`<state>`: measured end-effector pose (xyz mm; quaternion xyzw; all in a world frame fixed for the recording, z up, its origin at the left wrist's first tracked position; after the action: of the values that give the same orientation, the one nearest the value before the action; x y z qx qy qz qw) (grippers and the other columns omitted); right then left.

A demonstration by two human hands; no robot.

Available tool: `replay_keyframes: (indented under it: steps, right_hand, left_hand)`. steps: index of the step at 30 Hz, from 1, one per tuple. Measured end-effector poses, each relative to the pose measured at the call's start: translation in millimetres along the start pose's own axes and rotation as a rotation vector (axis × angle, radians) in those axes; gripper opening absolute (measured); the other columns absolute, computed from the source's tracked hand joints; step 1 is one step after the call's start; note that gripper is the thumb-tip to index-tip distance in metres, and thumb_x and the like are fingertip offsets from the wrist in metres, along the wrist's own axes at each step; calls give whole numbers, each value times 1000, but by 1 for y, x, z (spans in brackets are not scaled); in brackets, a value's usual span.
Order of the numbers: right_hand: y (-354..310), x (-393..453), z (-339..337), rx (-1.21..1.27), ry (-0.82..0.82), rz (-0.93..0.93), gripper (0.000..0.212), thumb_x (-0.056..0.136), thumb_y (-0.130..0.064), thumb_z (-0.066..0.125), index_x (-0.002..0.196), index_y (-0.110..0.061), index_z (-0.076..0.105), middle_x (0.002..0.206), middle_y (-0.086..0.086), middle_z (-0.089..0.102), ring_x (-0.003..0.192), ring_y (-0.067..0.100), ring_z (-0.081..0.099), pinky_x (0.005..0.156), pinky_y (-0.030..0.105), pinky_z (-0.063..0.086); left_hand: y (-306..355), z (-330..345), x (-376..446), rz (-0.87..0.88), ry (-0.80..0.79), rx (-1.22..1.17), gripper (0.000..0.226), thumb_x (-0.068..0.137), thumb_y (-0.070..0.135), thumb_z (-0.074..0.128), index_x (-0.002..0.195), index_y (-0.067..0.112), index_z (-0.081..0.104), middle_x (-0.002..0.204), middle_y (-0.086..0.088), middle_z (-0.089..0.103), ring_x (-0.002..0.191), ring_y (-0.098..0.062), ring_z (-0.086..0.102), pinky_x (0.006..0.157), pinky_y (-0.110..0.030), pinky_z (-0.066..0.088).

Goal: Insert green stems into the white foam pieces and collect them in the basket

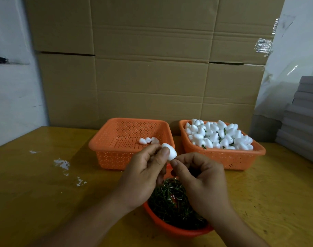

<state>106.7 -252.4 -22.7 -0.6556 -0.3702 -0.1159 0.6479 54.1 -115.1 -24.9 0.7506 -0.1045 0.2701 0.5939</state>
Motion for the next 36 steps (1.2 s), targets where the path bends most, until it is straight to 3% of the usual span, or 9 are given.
replay_keyframes:
  steps: [2,4,8,12,19,24,29,33,36]
  right_hand:
    - [4,4,-6,12,33,29,14,87,-11,74,77,-20,75,68,4,72,64,27,69,59,40,55]
    - [8,10,-17,-4,78,54,13,86,-13,74,76,-20,75,69,5,72,65,23,69,60,36,56]
    - [23,28,-51,-57,240,120,13,86,-18,75,74,-20,74,69,7,70,57,10,61,55,28,53]
    - [53,47,-91,-162,389,196,11,87,-22,75,77,-27,74,68,-5,72,56,2,60,57,30,52]
    - [95,64,-130,-276,544,277,8,89,-24,74,93,-18,78,73,-9,72,64,12,66,57,28,48]
    - [103,71,-138,-394,571,321,9,87,-28,72,90,-23,79,64,-13,69,55,9,64,52,29,48]
    - [104,79,-137,-530,515,348,13,88,-27,70,89,-19,80,67,-18,64,66,16,66,66,45,61]
    - [106,87,-136,-681,448,408,17,88,-32,66,87,-21,80,76,-5,71,72,17,65,69,43,59]
    - [103,94,-136,-804,401,457,21,88,-39,67,77,-24,76,75,-5,70,70,17,63,64,36,57]
  left_hand:
    - [0,-1,-1,9,17,12,49,100,51,42,100,5,61,68,-13,50,56,-14,48,52,-17,41]
    - [-1,-3,-2,11,50,21,48,101,47,39,96,4,61,67,-17,47,55,-13,46,55,-16,42]
    - [-4,-7,-2,-4,118,57,36,98,42,42,95,16,67,63,-3,48,55,-7,46,55,-19,42]
    - [-7,-7,-2,-7,122,78,34,98,40,42,93,16,67,61,-3,48,53,-8,45,52,-21,38]
    - [-10,-8,-3,-13,117,82,37,95,46,43,93,19,67,60,2,48,52,-7,43,50,-20,37]
    - [-9,-7,-3,-6,103,93,36,96,47,42,93,20,66,60,2,48,52,-8,43,50,-22,36]
    - [-10,-6,-3,-6,97,83,37,100,47,41,93,20,66,60,2,48,52,-8,43,51,-21,36]
    - [-9,-6,-4,4,93,69,38,97,50,43,92,21,67,60,1,48,51,-8,43,50,-20,35]
    - [-10,-6,-4,-2,91,71,35,99,47,42,91,24,67,60,0,48,52,-9,43,50,-21,35]
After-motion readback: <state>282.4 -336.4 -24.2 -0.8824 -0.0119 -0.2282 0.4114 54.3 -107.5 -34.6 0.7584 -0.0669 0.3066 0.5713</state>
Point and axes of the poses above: each hand's wrist, its own x-axis towards the middle knuckle, its own z-axis out of the palm, y = z × x, the point moved 6 cm from there along x, towards the middle knuckle
